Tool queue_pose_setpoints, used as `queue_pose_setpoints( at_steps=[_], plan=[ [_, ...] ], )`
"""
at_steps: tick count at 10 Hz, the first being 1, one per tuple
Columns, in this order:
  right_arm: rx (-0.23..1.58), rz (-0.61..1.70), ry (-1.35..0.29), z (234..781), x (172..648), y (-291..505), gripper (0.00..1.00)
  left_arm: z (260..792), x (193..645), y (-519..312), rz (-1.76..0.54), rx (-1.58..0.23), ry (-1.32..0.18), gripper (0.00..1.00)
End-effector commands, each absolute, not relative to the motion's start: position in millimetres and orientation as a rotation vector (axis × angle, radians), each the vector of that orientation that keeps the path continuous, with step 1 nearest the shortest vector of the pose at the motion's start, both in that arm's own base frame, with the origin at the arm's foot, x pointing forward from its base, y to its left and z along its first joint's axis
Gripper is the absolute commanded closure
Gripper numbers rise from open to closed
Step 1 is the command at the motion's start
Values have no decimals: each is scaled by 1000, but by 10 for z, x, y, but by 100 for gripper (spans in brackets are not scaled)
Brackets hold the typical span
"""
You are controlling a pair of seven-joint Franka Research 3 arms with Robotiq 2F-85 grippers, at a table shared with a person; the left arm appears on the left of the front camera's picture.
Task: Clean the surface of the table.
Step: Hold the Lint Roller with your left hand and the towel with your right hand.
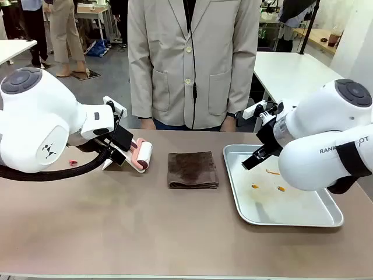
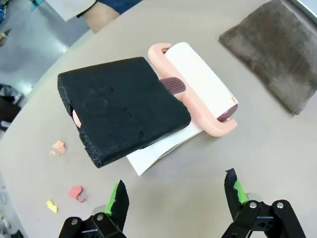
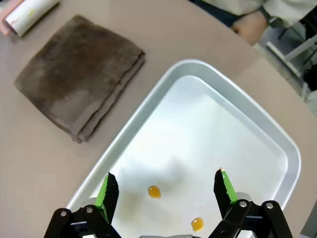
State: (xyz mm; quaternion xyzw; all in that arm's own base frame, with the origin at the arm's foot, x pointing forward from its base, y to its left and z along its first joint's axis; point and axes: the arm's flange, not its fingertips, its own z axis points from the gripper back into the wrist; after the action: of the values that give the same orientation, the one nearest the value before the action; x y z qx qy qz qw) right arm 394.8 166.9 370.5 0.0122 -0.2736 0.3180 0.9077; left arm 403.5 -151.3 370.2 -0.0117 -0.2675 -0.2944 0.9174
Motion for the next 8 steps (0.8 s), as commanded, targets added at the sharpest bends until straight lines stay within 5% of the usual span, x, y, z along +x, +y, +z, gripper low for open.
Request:
queue_pose_setpoints(
  at_steps=[1,8],
  plan=[
    [25,656,-565,3707,3949,1669,0,3702,4034,-1513,-606,-24,-550,0],
    [25,656,-565,3707,3949,1669,0,3702,4034,-1513,-606,-24,-550,0]
  ],
)
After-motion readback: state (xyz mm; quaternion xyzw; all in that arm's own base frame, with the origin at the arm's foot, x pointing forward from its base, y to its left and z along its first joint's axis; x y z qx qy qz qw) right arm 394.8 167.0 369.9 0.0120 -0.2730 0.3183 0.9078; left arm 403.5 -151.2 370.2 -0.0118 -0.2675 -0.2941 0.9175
